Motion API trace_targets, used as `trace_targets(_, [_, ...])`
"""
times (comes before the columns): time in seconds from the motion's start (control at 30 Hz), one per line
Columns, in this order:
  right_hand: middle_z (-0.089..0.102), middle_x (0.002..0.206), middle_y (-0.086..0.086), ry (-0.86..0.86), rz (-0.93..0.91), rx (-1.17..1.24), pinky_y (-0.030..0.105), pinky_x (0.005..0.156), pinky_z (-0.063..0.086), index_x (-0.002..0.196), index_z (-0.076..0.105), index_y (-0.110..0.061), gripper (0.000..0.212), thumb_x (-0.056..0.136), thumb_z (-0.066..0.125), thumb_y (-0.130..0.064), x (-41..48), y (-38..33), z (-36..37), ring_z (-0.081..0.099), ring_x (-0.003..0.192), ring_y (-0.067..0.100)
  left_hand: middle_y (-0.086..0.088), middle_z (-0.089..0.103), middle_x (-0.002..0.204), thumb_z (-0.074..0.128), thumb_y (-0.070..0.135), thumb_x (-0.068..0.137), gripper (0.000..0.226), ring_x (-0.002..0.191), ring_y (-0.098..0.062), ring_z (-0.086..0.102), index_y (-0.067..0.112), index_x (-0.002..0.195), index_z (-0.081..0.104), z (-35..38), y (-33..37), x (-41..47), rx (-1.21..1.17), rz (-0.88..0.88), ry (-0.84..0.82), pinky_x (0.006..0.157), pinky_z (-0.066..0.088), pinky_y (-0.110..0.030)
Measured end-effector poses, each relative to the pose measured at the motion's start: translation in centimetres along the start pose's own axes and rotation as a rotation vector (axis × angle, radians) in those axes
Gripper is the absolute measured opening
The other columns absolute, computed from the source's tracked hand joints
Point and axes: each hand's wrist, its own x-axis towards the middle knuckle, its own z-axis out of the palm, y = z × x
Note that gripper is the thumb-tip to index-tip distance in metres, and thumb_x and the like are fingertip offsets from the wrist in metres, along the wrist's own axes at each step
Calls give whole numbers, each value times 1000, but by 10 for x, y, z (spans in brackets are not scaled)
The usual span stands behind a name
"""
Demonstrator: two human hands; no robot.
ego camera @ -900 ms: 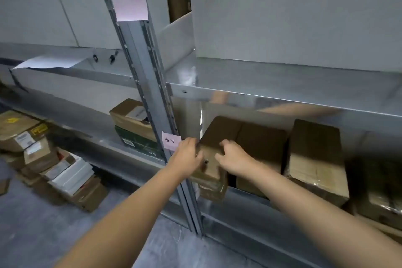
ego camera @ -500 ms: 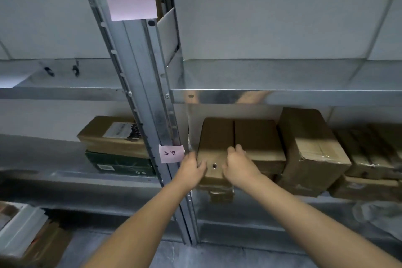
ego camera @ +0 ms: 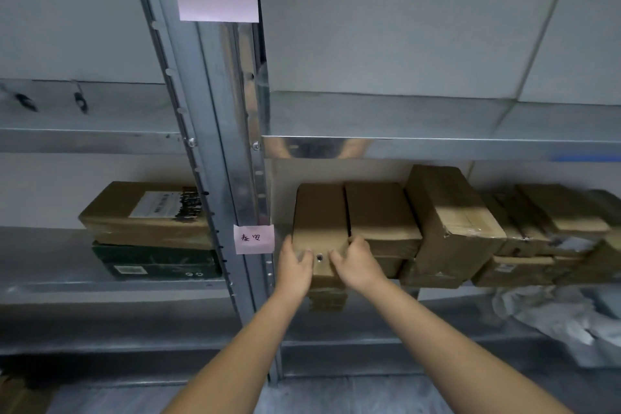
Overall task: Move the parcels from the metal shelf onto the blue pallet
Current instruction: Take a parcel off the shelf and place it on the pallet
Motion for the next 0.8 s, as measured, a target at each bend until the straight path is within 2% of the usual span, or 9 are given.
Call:
trace_targets(0.07, [38, 140, 18, 2, -8, -55, 37, 98, 41, 135, 40, 0, 56, 96, 50, -39, 0, 0, 0, 49, 123, 36, -11, 51, 139, 50, 18, 98, 60, 118, -20, 55, 14, 152, 24, -4, -2, -5, -30, 7, 10, 100, 44, -29])
trace_targets(0.13, [37, 138, 16, -28, -14, -73, 36, 95, 41, 130, 46, -2, 52, 97, 47, -41, -3, 2, -1, 52, 119, 35, -5, 56, 131, 51, 16, 98, 59, 98, -6, 59, 18, 152, 26, -9, -3, -13, -69, 4, 9, 74, 48, -9])
trace_targets(0.2, [41, 136, 14, -47, -28, -22, 34, 93, 41, 129, 47, -4, 49, 97, 48, -41, -5, 6, -2, 53, 116, 32, -4, 60, 122, 52, 13, 97, 58, 87, 0, 58, 19, 150, 30, -13, -2, -21, -104, 25, 30, 56, 44, -3])
trace_targets(0.33, [54, 122, 13, -42, -81, 174, 34, 87, 43, 114, 48, -9, 33, 94, 54, -35, -10, 18, -11, 56, 103, 26, 2, 60, 118, 55, 18, 95, 51, 90, -3, 59, 27, 143, 37, -16, 6, -47, -109, 49, 86, 59, 44, -12])
trace_targets(0.47, [52, 106, 10, -104, -80, 245, 33, 74, 38, 98, 42, -15, 24, 93, 51, -37, -22, 30, -28, 51, 82, 19, 10, 58, 113, 58, 23, 92, 38, 86, 3, 56, 32, 127, 44, -11, 12, -84, -25, 49, 179, 52, 41, -6])
trace_targets(0.53, [56, 93, 7, -152, -82, 288, 33, 66, 38, 97, 38, -16, 24, 93, 50, -38, -27, 37, -38, 50, 75, 18, 11, 58, 112, 62, 21, 90, 35, 88, 2, 55, 32, 119, 46, -5, 17, -102, -54, 49, 240, 59, 42, -8])
trace_targets(0.6, [56, 83, 4, -195, -88, 357, 31, 60, 40, 95, 38, -17, 22, 95, 48, -37, -32, 43, -46, 50, 69, 16, 10, 58, 112, 64, 18, 87, 35, 92, 2, 55, 32, 115, 48, 0, 20, -117, -90, 51, 292, 67, 43, -17])
trace_targets(0.7, [55, 84, 4, -236, -82, 482, 29, 56, 49, 95, 42, -15, 18, 99, 45, -33, -46, 52, -57, 53, 69, 14, 15, 57, 113, 61, 17, 88, 38, 91, 3, 53, 38, 116, 48, 7, 25, -144, -130, 54, 351, 64, 42, -19])
trace_targets(0.8, [60, 102, 14, -288, -44, 572, 35, 70, 57, 105, 50, -6, 24, 101, 45, -29, -57, 66, -61, 59, 79, 20, 22, 51, 115, 57, 21, 93, 44, 96, 1, 53, 54, 117, 43, 12, 26, -170, -141, 82, 349, 62, 43, -21])
